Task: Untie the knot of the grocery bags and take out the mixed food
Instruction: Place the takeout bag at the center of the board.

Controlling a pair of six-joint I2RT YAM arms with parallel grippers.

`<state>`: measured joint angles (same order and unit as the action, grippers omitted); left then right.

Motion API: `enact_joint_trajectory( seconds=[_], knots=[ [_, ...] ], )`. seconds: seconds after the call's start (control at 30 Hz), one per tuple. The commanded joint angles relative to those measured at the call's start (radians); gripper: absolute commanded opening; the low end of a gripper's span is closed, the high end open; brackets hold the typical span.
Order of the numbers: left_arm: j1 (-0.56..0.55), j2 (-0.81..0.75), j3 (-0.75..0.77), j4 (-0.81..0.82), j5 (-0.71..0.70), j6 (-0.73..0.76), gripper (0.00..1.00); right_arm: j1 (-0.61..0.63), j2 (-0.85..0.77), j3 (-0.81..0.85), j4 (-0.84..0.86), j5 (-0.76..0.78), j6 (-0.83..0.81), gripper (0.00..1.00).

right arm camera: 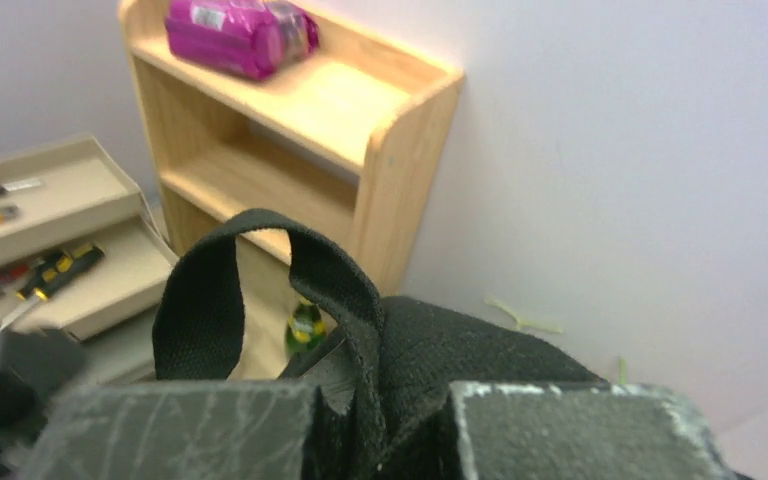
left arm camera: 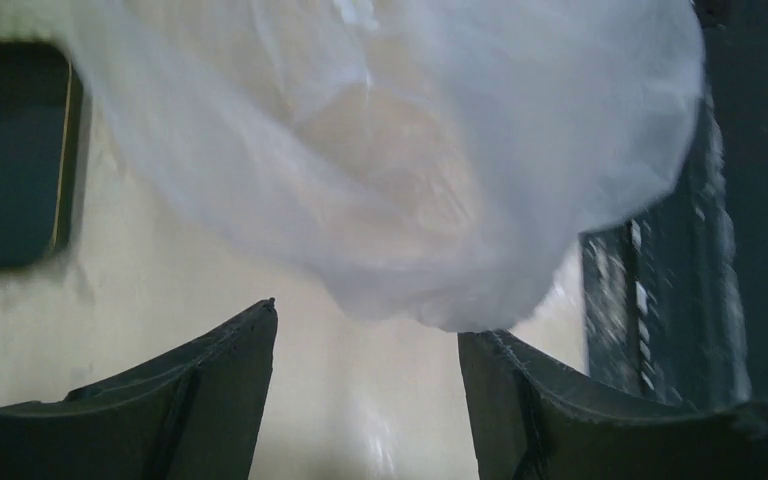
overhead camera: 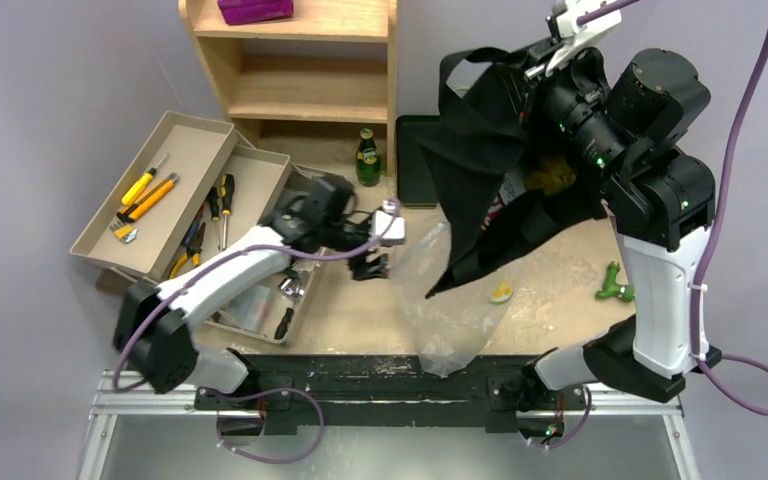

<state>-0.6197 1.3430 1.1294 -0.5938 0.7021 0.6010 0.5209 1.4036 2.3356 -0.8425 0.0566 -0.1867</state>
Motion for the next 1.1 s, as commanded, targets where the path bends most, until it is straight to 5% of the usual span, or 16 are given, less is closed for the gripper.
enact_joint_trajectory(
  seconds=[0.0, 0.23, 0.43, 0.73, 1.07],
  knots=[
    [-0.155, 0.211, 0.034, 0.559, -0.082, -0.139, 0.65, 0.005, 0.007, 0.189, 0.507, -0.037, -0.022, 0.0],
    [-0.342, 0.495, 0.141, 1.114, -0.095, -0.105, 0.7, 0.004, 0.021, 0.106, 0.67, -0.032, -0.016, 0.0],
    [-0.345, 0.499, 0.141, 1.187, -0.101, -0.065, 0.82, 0.004, 0.004, 0.009, 0.722, -0.034, -0.014, 0.0],
    [-0.172, 0.041, -0.186, 0.932, -0.09, 0.006, 0.9, 0.004, -0.015, -0.049, 0.81, -0.191, 0.081, 0.0],
    [0.177, -0.137, -0.037, 0.479, -0.298, -0.198, 0.88, 0.005, -0.089, -0.253, 0.811, -0.352, 0.311, 0.0]
  ],
)
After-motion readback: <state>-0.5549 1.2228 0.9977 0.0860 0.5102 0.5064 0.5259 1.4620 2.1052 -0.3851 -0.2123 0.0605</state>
